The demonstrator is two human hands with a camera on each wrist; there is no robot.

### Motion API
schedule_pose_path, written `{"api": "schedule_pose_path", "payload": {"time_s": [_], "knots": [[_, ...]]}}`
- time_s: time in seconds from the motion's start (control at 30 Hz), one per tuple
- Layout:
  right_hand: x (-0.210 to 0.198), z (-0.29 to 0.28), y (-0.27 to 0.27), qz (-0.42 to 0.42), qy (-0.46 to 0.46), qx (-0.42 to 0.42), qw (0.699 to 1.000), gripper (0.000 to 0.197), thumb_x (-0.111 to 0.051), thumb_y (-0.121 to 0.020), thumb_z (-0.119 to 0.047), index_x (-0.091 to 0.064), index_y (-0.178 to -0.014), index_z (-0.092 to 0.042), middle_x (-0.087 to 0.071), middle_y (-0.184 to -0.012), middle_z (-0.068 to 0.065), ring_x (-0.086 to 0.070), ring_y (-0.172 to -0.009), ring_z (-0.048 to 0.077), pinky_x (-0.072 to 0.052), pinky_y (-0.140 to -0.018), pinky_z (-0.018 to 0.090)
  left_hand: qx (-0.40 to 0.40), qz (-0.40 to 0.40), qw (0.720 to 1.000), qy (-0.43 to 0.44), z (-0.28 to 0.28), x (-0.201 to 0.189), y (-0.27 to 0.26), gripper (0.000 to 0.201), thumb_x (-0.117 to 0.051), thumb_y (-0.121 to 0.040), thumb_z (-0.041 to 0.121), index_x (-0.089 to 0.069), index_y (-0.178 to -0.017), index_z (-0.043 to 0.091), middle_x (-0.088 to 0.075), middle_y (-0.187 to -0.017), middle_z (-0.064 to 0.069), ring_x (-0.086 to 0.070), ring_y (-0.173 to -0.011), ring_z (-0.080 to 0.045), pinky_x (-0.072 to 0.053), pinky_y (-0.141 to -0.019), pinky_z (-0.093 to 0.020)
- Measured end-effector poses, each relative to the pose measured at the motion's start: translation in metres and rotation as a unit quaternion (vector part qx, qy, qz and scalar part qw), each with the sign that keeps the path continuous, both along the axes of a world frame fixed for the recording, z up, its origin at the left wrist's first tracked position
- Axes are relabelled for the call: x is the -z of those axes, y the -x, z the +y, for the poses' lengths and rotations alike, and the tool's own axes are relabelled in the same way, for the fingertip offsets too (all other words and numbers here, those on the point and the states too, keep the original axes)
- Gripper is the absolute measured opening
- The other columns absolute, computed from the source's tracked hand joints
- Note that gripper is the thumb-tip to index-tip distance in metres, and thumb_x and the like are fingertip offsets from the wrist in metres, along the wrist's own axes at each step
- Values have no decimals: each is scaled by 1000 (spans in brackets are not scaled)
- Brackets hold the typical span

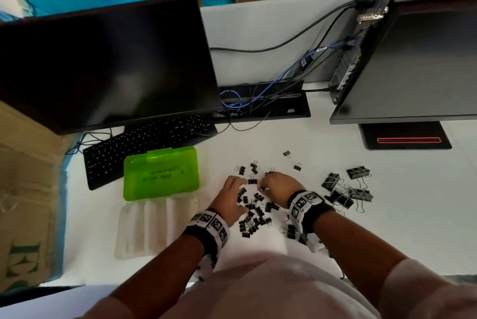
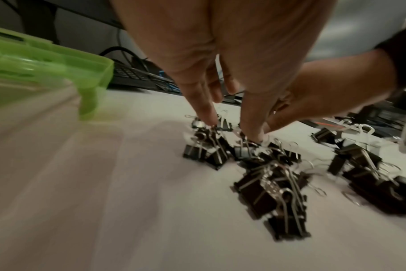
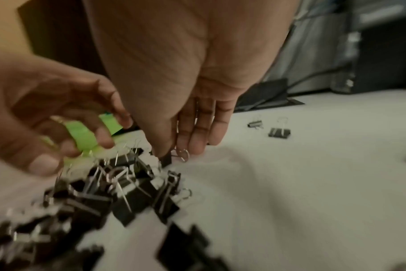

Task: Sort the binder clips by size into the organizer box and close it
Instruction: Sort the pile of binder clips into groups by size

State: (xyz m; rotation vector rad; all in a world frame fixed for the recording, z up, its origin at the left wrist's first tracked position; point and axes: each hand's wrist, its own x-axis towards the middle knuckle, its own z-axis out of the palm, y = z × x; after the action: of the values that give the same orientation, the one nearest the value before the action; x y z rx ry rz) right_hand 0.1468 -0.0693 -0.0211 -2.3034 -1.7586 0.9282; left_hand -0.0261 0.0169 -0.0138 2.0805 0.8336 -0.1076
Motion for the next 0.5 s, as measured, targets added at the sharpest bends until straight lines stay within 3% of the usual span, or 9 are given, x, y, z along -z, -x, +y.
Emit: {"api": "schedule_pose_path", "payload": {"time_s": [0.1, 0.17, 0.27, 0.33, 0.4, 0.5], "knots": [[2, -6, -13, 59, 17, 89, 994, 20, -49, -88, -18, -69, -91, -12, -69, -99, 8, -61, -89, 24, -47, -77, 31, 104, 25, 990, -95, -9, 0, -7, 54, -74, -74, 27, -43, -119, 26, -37, -129, 8, -41, -119, -14, -38, -101, -30], [0, -15, -28, 86, 10, 140, 986, 18, -55, -90, -21, -70, -96, -12, -70, -96, 5, -61, -90, 21, -43, -76, 26, 207, 46, 963, -165, -14, 3, -14, 59, -73, -72, 39, -44, -123, 28, -37, -134, 6, -34, -125, -16, -32, -105, -34], [-6, -34, -49, 121, 30, 180, 976, 23, -62, -89, -26, -69, -106, -13, -66, -93, 0, -57, -90, 12, -36, -78, 18, 316, 83, 925, -196, -20, 13, -25, 72, -71, -71, 46, -37, -134, 35, -26, -148, 6, -16, -138, -18, -15, -114, -46], [-11, -47, -58, 128, 44, 187, 973, 26, -64, -88, -26, -68, -110, -13, -68, -105, -1, -58, -100, 11, -36, -84, 17, 352, 116, 908, -195, -22, 20, -29, 70, -68, -76, 45, -33, -136, 40, -17, -153, 7, -7, -142, -20, -6, -115, -55], [-16, -60, -63, 131, 49, 187, 972, 26, -65, -87, -23, -68, -111, -14, -69, -112, 1, -59, -106, 12, -36, -88, 16, 367, 133, 899, -196, -22, 23, -31, 61, -63, -81, 43, -35, -135, 41, -17, -153, 8, -8, -143, -20, -5, -114, -59], [-21, -75, -64, 146, 68, 175, 971, 25, -67, -85, -21, -69, -109, -15, -72, -107, 2, -61, -95, 7, -42, -90, 18, 345, 129, 907, -204, -17, 23, -30, 49, -57, -86, 41, -42, -132, 37, -26, -149, 8, -17, -140, -18, -8, -113, -58]]}}
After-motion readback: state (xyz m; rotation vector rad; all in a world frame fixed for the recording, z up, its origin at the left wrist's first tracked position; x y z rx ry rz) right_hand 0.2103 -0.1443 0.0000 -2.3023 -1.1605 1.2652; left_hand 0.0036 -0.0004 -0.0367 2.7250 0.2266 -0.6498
